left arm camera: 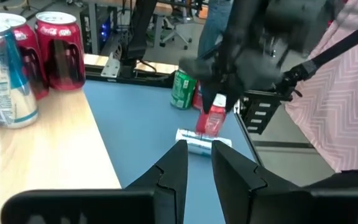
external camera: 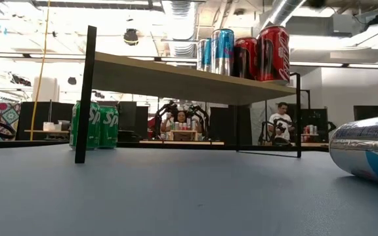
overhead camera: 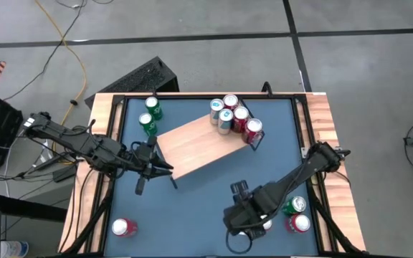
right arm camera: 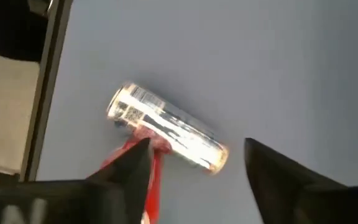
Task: Place canned beverage on shelf
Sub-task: Put the blue soda can on the shelf aligned with the other blue soda cans
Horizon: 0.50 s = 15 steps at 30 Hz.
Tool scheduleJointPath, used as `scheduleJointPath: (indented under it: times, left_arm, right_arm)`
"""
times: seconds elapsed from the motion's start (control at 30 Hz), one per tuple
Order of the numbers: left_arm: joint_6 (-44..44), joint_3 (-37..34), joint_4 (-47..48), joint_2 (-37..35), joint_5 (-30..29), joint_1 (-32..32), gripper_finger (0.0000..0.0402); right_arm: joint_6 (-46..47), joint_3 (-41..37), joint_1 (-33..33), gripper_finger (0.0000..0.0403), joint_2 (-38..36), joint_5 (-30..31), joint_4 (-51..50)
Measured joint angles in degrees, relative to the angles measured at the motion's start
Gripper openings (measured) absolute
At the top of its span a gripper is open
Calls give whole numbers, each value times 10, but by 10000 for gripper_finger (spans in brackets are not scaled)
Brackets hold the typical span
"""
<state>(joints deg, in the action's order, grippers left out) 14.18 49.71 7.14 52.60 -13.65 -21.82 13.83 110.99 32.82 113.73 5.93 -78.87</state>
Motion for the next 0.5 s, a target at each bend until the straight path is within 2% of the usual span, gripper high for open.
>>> scheduleJointPath:
  times: [0.07,0.17,0.37,0.5]
  left_arm:
    - [0,0,0,0,-8,0,60]
    - [0,0,0,0,-12,0,60]
    - [-9,0,1,0,-17,0,60]
    - [-11,0,16,0,-22,0,60]
  right_arm:
    - [-16,-40,-8,261,0,-3,28]
    - [-47,-89,-25,277,0,-18,30]
    - [-185,-142,-42,281,-2,-33,31]
    - [-240,-160,-41,281,-2,-45,69]
